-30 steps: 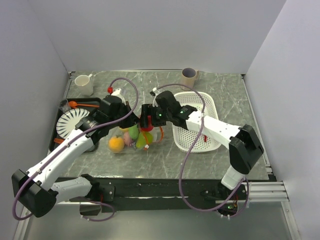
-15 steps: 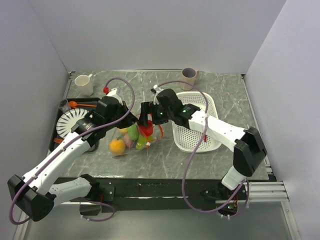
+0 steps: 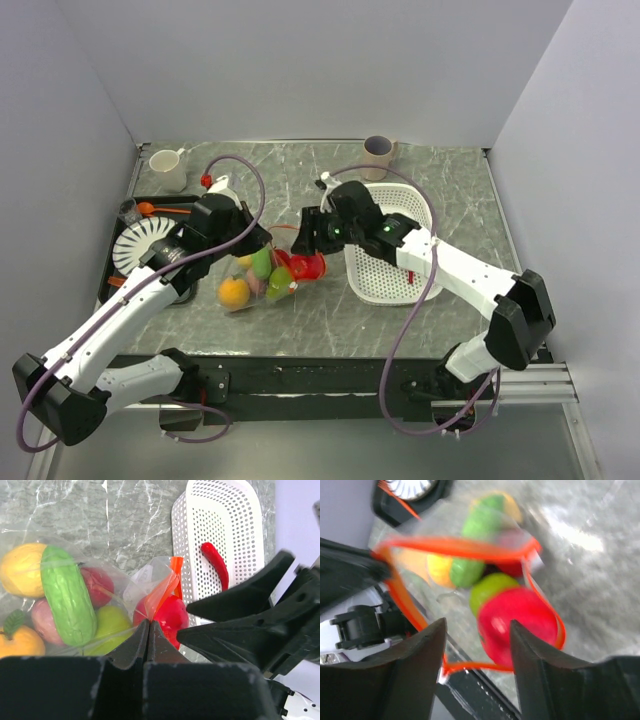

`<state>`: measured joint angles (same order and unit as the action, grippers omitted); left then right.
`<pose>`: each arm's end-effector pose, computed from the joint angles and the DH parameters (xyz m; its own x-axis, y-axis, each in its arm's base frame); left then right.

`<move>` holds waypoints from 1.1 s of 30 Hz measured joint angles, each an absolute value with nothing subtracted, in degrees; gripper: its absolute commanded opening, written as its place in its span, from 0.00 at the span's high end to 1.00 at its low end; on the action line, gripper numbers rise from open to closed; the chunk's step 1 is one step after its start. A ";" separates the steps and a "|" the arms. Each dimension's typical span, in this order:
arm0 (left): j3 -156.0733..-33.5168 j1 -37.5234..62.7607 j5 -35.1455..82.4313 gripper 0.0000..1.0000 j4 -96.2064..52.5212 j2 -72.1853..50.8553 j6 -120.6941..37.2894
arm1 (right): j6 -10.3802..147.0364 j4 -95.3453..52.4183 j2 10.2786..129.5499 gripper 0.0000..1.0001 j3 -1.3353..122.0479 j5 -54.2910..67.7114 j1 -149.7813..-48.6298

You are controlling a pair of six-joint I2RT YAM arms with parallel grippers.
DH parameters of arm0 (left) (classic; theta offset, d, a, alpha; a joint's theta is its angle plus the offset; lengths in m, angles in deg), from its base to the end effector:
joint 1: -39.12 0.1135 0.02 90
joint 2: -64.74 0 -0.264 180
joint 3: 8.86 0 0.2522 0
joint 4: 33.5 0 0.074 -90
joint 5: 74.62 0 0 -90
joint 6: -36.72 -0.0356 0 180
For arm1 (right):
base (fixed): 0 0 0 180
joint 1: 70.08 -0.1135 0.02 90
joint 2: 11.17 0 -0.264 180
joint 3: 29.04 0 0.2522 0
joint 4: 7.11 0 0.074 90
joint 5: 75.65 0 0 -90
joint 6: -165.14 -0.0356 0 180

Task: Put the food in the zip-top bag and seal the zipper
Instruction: Place the fake fruit in the zipper food storage bag.

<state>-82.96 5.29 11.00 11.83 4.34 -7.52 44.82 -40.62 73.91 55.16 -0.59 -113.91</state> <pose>0.1908 -0.1246 0.3454 -0.6629 -0.4156 -0.6227 0.0375 0.8123 -0.5821 0.2382 0.2414 0.3114 -0.7670 -0.0602 -0.6388 -0.5044 0.6720 0.5423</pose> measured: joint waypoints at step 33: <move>-82.96 5.29 14.37 0.99 10.94 3.38 -7.52 | 45.19 -52.66 83.11 0.71 62.94 4.42 -116.45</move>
<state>-82.96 5.29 14.37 10.94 3.38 -7.52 45.19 -52.66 83.11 62.94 4.42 -116.45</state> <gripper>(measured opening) 0.013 0.276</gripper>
